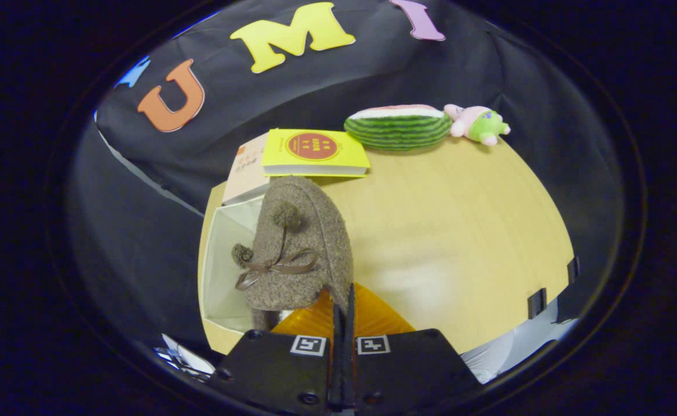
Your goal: Open the storage box then place both shoes into the box .Put the left shoe in first, then the right shoe, with the right side of both shoes facing outward in a uniform manner.
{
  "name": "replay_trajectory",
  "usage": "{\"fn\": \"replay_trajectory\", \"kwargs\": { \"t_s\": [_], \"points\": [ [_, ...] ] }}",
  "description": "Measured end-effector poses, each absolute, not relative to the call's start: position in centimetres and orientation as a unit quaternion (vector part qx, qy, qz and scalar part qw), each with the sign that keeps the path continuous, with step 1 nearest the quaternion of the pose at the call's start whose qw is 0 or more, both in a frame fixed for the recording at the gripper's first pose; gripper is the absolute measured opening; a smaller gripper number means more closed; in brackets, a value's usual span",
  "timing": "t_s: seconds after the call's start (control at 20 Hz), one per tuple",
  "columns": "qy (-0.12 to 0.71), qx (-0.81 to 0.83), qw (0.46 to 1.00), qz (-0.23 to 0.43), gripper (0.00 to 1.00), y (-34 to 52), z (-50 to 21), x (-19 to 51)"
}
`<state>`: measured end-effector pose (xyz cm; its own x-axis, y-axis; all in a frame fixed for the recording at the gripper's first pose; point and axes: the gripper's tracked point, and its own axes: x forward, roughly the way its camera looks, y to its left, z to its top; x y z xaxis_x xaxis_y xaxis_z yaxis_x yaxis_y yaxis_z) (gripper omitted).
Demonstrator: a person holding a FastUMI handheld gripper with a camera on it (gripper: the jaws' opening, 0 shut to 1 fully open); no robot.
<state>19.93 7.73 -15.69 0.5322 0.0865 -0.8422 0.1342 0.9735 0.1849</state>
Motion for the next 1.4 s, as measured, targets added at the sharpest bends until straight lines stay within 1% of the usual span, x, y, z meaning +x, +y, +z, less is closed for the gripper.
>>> {"fn": "replay_trajectory", "kwargs": {
  "t_s": [0.2,0.45,0.55,0.7,0.85,0.95,1.0,1.05,1.15,1.2,1.4],
  "points": [
    [0.458,0.134,0.879,-0.005,0.06,12.5,-15.2,21.5],
    [0.389,0.152,0.909,-0.011,0.06,15.6,-14.8,23.9],
    [0.38,0.153,0.912,-0.003,0.06,16.5,-15.4,24.6],
    [0.378,0.151,0.913,-0.008,0.07,16.9,-17.0,24.9],
    [0.375,0.114,0.92,-0.016,0.09,16.8,-19.0,25.0],
    [0.36,0.114,0.926,0.007,0.2,17.7,-19.6,25.2],
    [0.341,0.122,0.932,0.013,0.34,18.0,-19.4,25.5],
    [0.326,0.124,0.937,0.01,0.38,17.6,-18.9,25.3],
    [0.306,0.13,0.943,-0.001,0.82,16.7,-18.0,24.8],
    [0.296,0.126,0.947,-0.008,1.0,16.3,-17.5,24.4],
    [0.249,0.083,0.965,-0.016,1.0,14.4,-14.5,23.4]
  ]
}}
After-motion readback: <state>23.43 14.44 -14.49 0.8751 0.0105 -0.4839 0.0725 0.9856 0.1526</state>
